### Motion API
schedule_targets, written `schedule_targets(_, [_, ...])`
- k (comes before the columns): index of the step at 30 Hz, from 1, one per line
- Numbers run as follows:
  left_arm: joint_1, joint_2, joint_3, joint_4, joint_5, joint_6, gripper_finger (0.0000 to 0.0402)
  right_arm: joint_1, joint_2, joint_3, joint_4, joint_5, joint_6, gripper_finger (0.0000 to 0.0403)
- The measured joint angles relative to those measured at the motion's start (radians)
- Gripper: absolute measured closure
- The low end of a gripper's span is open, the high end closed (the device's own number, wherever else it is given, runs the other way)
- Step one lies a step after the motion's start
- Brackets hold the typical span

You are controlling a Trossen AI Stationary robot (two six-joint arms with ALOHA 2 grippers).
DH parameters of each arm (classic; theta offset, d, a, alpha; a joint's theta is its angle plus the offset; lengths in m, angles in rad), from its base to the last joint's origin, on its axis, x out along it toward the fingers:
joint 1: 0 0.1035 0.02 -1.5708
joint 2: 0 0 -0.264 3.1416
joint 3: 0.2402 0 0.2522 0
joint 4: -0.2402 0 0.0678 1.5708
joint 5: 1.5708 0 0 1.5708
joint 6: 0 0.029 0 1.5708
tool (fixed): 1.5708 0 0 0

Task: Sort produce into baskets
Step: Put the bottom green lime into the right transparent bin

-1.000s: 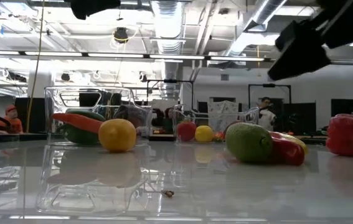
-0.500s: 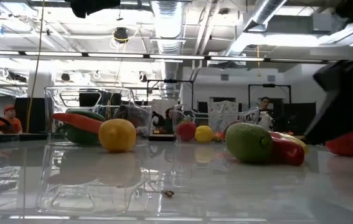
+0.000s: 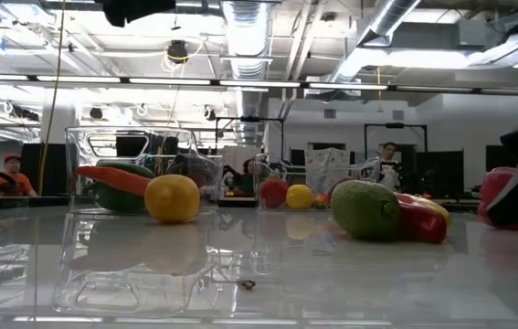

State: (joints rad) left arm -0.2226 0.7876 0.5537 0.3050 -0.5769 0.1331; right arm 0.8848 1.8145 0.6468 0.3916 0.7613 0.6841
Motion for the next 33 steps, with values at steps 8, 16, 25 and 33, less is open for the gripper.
schedule_targets(8, [0.0, 0.0, 0.0, 0.001, -0.033, -0.004, 0.0015, -0.006, -0.001, 0.001, -0.01, -0.002, -0.011, 0.0232])
schedule_targets(16, [0.0, 0.0, 0.0, 0.023, -0.033, -0.009, 0.0015, -0.127, -0.107, 0.012, -0.02, -0.004, -0.263, 0.0225])
schedule_targets(25, [0.001, 0.0, 0.0, 0.06, 0.01, -0.015, 0.0015, -0.469, -0.251, 0.031, 0.228, -0.189, -0.772, 0.0227])
schedule_targets(33, [0.0, 0.0, 0.001, 0.137, 0.28, -0.068, 0.0015, -0.766, -0.033, 0.137, 0.625, -0.559, -0.837, 0.0214])
